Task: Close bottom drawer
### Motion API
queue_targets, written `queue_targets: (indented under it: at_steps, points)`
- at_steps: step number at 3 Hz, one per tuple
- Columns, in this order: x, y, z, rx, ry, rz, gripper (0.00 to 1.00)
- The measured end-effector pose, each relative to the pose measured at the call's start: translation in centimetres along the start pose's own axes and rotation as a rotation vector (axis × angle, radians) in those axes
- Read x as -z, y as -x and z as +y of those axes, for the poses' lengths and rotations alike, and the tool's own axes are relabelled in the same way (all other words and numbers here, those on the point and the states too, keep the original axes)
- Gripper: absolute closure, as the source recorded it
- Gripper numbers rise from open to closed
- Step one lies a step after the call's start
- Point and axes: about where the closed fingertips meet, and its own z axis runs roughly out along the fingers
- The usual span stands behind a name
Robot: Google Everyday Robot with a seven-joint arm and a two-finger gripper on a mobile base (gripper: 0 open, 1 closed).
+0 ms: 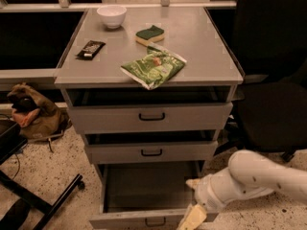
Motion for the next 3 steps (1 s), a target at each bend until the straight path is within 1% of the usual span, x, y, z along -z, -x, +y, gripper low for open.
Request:
queue_targets:
  at_steps: [1, 2, 3]
  points:
    - [-6.2, -2.6, -0.6, -0.046, 0.081, -0.063, 0.00]
    - [-9.3, -4.3, 0.7, -0.090, 0.152, -0.076, 0.00]
    - [-9.3, -4.3, 0.7, -0.090, 0.152, -0.077, 0.00]
